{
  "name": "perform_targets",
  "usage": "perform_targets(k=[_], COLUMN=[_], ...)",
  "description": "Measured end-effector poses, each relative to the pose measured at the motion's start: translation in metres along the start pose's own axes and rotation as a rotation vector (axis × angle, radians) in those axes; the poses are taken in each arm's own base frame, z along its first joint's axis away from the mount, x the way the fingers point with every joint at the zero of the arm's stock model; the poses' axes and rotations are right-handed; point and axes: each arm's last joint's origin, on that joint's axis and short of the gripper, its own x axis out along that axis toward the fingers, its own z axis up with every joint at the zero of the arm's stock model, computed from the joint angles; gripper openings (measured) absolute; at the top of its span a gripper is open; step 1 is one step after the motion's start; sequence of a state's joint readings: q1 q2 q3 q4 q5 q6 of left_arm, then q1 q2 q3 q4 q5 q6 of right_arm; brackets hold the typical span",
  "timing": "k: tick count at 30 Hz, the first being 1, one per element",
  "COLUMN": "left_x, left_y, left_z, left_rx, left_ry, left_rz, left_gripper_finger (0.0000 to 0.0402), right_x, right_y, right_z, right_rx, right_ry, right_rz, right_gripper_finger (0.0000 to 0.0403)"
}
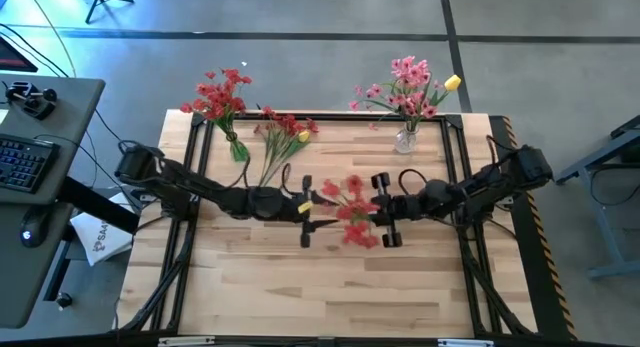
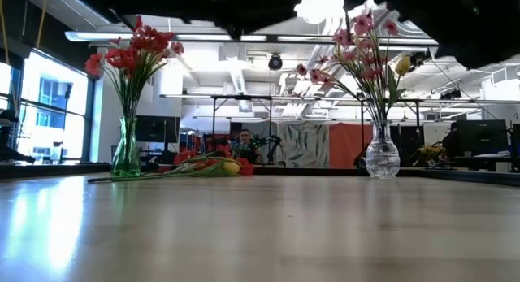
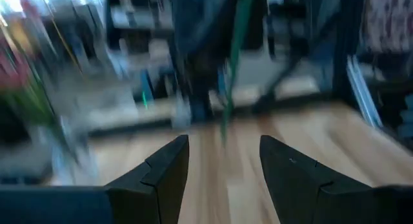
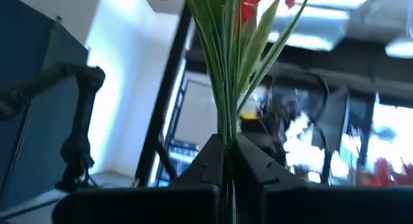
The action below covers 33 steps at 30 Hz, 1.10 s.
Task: Sort flowers into vase by color
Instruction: Put the bottom red flowers into the green vase
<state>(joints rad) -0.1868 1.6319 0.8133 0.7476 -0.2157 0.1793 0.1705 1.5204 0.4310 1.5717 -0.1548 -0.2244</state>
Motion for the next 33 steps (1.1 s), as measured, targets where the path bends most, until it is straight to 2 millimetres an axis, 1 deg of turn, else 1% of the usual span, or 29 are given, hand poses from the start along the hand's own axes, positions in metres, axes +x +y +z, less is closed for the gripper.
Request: perform_targets(k=[3, 5, 8, 11, 17, 21, 27, 33], left_x=[0.005, 0.007, 0.012, 0.018, 0.028, 0.032, 0.033, 0.034], left_y=[0.002, 0.003, 0.004, 0.004, 0.004, 0.005, 0.007, 0.008], left_z=[0.005, 0.009, 0.021, 0.031, 0.049, 0.058, 0.065, 0.067], left_rx=[0.030, 0.031, 0.001, -0.030, -0.021, -0.015, 0.021, 0.043], left_ry=[-0.119, -0.145, -0.177, -0.164, -0.098, -0.115, -0.138, -0.144], left_rz=[0.022, 0.007, -0.057, -0.098, -0.131, -0.128, -0.121, -0.155], left_gripper_finger=[0.0177, 0.0177, 0.0177, 0.0177, 0.0177, 0.0172, 0.0142, 0.0091], right_x=[0.011, 0.015, 0.019, 0.021, 0.021, 0.021, 0.021, 0.021], right_y=[-0.002, -0.003, -0.004, -0.004, -0.005, -0.005, -0.004, -0.004], right_z=[0.007, 0.009, 0.010, 0.011, 0.010, 0.009, 0.007, 0.008], right_rx=[-0.033, -0.047, -0.061, -0.064, -0.062, -0.064, -0.068, -0.067], right_ry=[-0.052, -0.065, -0.060, -0.062, -0.049, -0.041, -0.024, -0.029], right_rz=[0.026, 0.026, 0.028, 0.027, 0.018, 0.012, 0.015, 0.020], right_gripper_finger=[0.0005, 0.0005, 0.0005, 0.0005, 0.0005, 0.0005, 0.0005, 0.0005])
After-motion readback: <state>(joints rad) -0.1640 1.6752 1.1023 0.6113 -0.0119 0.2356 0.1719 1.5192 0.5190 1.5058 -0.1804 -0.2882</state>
